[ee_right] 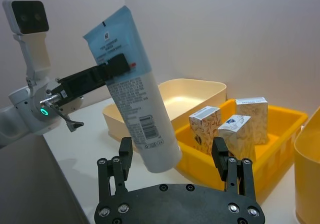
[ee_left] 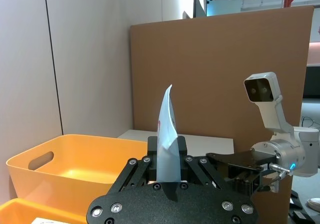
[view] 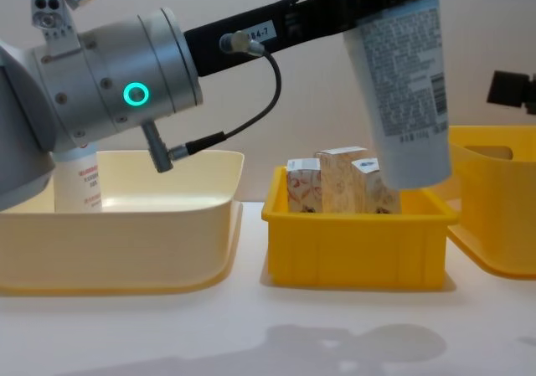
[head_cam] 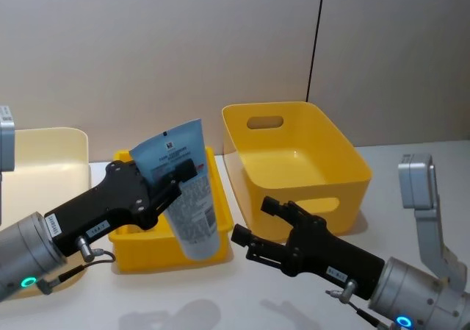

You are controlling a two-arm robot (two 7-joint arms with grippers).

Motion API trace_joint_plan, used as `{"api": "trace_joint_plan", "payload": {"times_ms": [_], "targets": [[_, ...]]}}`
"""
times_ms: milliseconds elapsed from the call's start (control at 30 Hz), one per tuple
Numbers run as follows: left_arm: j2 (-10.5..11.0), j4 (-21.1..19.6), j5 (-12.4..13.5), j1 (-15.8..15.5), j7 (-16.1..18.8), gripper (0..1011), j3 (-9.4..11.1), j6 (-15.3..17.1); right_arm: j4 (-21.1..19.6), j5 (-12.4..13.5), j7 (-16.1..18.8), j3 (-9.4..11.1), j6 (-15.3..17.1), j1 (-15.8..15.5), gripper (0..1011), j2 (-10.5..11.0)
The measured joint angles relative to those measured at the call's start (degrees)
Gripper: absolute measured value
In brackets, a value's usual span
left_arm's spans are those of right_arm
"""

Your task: Bimanual collaborative sorting of washing and personal care products

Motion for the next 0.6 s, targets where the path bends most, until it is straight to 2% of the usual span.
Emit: {"api": "trace_joint_plan", "payload": {"times_ms": [233, 600], "targets": [[0.0, 0.0, 0.0, 0.0, 0.0, 203, 0.0, 0.0, 0.2, -1.0, -0.2, -1.5, -0.5, 1.7, 1001, 0.1], [0.0, 0.0, 0.0, 0.0, 0.0, 204, 0.0, 0.0, 1.6, -3.5, 1.5, -5.4, -0.9, 5.8, 1001, 1.3]]}}
